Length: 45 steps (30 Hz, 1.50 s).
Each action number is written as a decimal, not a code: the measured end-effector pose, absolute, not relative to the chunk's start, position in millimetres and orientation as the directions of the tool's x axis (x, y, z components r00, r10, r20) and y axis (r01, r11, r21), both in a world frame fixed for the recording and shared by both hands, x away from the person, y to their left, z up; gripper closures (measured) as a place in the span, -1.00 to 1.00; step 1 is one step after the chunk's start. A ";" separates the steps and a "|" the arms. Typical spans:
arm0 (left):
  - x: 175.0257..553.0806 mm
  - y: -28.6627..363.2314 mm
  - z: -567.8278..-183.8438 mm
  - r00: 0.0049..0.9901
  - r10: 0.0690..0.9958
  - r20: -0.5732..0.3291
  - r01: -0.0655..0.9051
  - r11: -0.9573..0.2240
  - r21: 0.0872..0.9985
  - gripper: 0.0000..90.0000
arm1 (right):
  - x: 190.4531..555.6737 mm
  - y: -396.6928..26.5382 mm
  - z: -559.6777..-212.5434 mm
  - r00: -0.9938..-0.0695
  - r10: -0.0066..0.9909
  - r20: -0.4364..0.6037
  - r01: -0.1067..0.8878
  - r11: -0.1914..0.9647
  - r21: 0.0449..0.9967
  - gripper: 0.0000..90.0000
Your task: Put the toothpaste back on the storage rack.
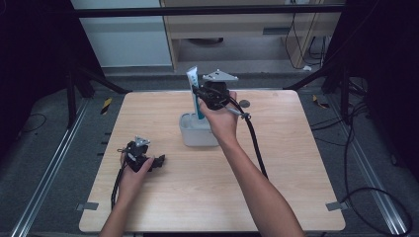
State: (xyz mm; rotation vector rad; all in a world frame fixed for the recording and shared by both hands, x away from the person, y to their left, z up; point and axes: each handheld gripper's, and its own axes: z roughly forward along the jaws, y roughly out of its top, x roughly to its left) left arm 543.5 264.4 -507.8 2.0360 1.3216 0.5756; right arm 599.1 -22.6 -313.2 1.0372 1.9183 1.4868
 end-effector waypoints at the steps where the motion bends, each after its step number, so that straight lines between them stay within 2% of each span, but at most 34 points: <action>1: 543.5 264.3 -507.8 0.399 0.917 0.019 0.639 -0.293 0.712 -1.00 | 599.0 -22.2 -313.4 -0.587 0.807 0.065 0.264 0.115 0.958 0.77; 45: 543.8 264.2 -507.9 0.400 0.916 0.018 0.638 -0.293 0.712 -1.00 | 601.2 -19.2 -334.0 -0.581 0.812 0.066 0.278 0.122 0.953 0.77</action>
